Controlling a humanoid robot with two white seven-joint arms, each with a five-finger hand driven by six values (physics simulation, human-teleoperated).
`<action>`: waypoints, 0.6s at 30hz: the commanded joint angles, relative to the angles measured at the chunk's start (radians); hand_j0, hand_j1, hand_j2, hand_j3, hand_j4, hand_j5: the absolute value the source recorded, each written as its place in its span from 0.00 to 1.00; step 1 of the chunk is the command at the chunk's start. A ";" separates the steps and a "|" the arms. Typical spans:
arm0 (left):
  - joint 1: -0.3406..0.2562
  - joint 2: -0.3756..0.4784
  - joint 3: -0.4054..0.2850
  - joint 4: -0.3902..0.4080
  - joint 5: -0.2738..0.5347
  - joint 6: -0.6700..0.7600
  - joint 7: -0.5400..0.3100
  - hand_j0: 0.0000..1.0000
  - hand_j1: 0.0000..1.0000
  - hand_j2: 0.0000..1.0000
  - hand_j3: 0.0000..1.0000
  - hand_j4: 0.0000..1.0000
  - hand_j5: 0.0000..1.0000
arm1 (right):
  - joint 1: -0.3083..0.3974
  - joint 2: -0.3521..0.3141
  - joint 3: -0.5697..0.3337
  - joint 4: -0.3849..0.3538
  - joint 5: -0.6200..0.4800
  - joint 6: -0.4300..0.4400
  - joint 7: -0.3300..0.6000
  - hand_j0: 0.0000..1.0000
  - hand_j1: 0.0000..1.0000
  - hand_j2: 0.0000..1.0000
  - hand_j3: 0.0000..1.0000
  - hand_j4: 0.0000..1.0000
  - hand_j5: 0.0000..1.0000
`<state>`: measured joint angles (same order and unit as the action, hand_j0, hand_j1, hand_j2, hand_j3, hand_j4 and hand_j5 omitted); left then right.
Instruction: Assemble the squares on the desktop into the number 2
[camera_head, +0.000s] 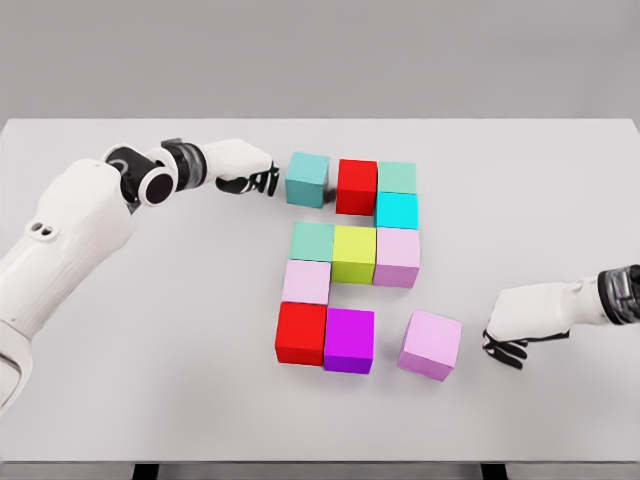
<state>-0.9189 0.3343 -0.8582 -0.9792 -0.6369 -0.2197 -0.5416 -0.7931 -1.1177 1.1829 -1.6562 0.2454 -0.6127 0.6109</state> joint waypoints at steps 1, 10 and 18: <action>0.000 0.000 0.001 -0.003 0.003 -0.015 -0.001 0.45 0.45 0.45 0.45 0.45 0.45 | 0.000 -0.001 -0.002 0.000 -0.005 0.002 0.000 0.11 0.11 0.11 0.11 0.11 0.11; 0.000 -0.008 -0.002 -0.004 0.002 -0.030 -0.001 0.45 0.45 0.45 0.45 0.45 0.45 | 0.002 0.047 -0.002 0.000 -0.005 0.002 0.000 0.11 0.11 0.11 0.11 0.11 0.11; 0.000 -0.008 -0.004 -0.022 0.000 -0.029 -0.001 0.45 0.45 0.45 0.45 0.45 0.45 | 0.005 0.059 -0.002 0.000 -0.005 0.002 0.000 0.11 0.11 0.11 0.11 0.11 0.11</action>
<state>-0.9173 0.3266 -0.8631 -1.0000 -0.6378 -0.2499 -0.5434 -0.7869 -1.0611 1.1816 -1.6565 0.2455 -0.6127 0.6109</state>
